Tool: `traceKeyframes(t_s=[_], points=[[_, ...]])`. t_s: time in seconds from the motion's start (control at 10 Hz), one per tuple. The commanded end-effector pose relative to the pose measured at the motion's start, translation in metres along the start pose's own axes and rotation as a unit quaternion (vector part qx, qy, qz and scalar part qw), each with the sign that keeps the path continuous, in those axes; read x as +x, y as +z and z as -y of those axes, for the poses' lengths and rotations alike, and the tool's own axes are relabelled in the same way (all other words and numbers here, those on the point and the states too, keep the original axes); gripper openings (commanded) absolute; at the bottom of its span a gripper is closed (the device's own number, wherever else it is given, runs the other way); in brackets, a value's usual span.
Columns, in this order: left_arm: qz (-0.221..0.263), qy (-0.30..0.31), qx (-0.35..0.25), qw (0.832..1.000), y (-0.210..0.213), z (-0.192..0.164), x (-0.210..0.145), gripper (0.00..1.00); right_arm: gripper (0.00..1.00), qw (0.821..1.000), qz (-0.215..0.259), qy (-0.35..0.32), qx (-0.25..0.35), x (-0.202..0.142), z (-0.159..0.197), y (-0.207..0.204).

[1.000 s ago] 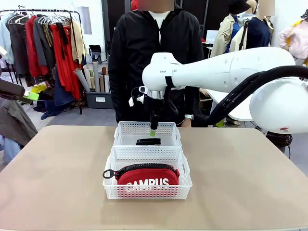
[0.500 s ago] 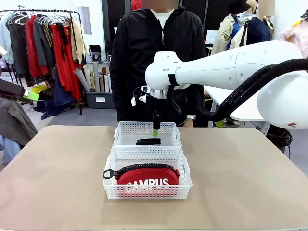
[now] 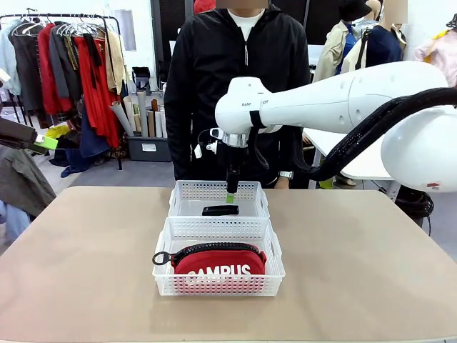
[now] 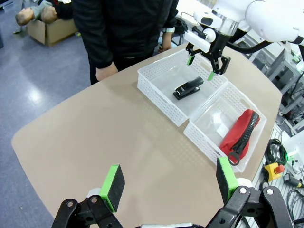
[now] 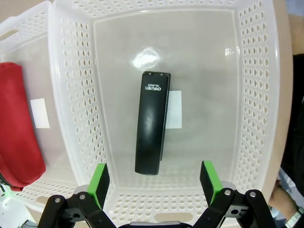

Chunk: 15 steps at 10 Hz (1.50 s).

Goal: Distribute items into two baskets.
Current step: Place the picked Stapler into the Organizing basket as instructed by the person.

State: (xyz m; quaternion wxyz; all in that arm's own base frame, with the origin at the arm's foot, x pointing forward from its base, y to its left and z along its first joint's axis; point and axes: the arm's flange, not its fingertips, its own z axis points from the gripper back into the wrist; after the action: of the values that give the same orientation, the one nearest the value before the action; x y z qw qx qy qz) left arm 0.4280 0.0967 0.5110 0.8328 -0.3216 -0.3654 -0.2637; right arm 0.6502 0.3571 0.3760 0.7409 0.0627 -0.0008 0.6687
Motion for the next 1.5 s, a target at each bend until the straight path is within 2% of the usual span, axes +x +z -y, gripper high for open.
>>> traceKeyframes(t_s=[0.0,0.3,0.4,0.7,0.9,1.2,1.4], points=[[0.003,-0.003,-0.002,1.000,0.001,0.001,0.000,1.00,1.00,1.000,0.002,0.001,-0.001,0.003,0.003,0.005],[0.003,-0.003,-0.002,1.000,0.001,0.001,0.000,1.00,1.00,1.000,0.000,0.000,0.000,0.000,0.000,0.000],[0.003,-0.003,-0.002,1.000,0.001,0.001,0.000,1.00,1.00,1.000,0.010,-0.024,-0.009,-0.016,0.003,0.010],[0.003,-0.003,-0.002,1.000,0.001,0.001,0.000,1.00,1.00,0.996,0.057,-0.062,0.016,-0.076,0.007,0.041],[0.003,-0.003,-0.002,1.000,0.001,0.001,0.000,1.00,1.00,0.992,0.098,-0.078,0.024,-0.124,-0.001,0.058],[0.003,-0.003,-0.002,1.000,0.001,0.001,0.000,1.00,1.00,0.986,0.126,-0.101,0.043,-0.189,-0.020,0.086],[0.003,-0.003,-0.002,1.000,0.001,0.001,0.000,1.00,1.00,0.974,0.163,-0.139,0.070,-0.239,-0.029,0.104]])
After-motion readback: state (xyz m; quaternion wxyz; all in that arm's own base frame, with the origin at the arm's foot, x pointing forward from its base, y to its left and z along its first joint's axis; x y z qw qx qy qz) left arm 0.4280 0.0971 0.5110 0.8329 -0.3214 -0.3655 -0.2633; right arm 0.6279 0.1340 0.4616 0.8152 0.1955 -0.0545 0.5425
